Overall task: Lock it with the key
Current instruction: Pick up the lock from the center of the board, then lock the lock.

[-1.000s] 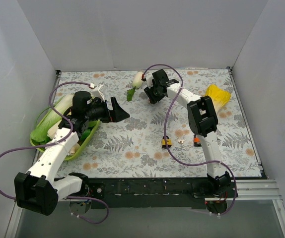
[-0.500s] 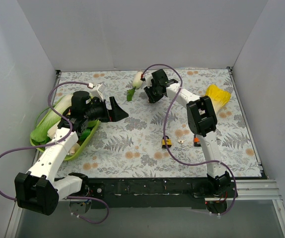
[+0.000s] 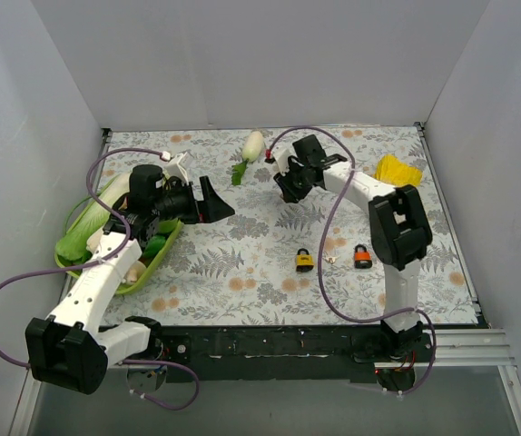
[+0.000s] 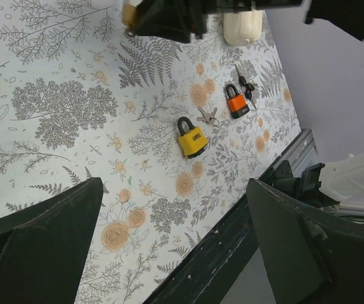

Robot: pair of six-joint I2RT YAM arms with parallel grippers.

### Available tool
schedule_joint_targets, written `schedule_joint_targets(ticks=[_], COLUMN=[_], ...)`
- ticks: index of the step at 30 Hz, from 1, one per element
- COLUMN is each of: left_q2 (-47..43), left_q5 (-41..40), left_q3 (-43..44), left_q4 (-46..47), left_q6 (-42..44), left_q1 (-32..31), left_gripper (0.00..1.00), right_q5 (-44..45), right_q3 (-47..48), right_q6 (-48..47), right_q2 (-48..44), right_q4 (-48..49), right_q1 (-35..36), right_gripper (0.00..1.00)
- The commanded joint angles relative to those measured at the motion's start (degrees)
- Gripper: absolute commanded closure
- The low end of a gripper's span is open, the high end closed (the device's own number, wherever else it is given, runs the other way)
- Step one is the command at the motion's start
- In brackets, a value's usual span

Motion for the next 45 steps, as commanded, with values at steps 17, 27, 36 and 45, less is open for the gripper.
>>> schedule_joint_targets(ticks=[17, 27, 36, 45], left_q2=[5.6, 0.6, -0.2, -0.1], left_q5=[32.7, 42.4, 40.8, 37.1], left_q3=[9.7, 9.7, 8.4, 8.1], left_q4=[-12.5, -29.9, -37.6, -32.5], left_q6=[21.9, 58.2, 80.3, 77.8], left_q1=[3.0, 2.6, -5.6, -16.8], left_gripper=[0.15, 0.21, 0.26, 0.4], right_q5=[-19.1, -23.3, -25.5, -24.8], right_q3=[-22.9, -14.6, -13.5, -12.8], right_q6=[-55.3, -47.8, -46.1, -46.1], right_q2=[-51.5, -48.7, -47.9, -46.9], right_q4=[-25.8, -33.0, -34.2, -34.5], right_q1=[22.3, 30.4, 33.5, 35.1], right_gripper=[0.99, 0.99, 0.99, 0.99])
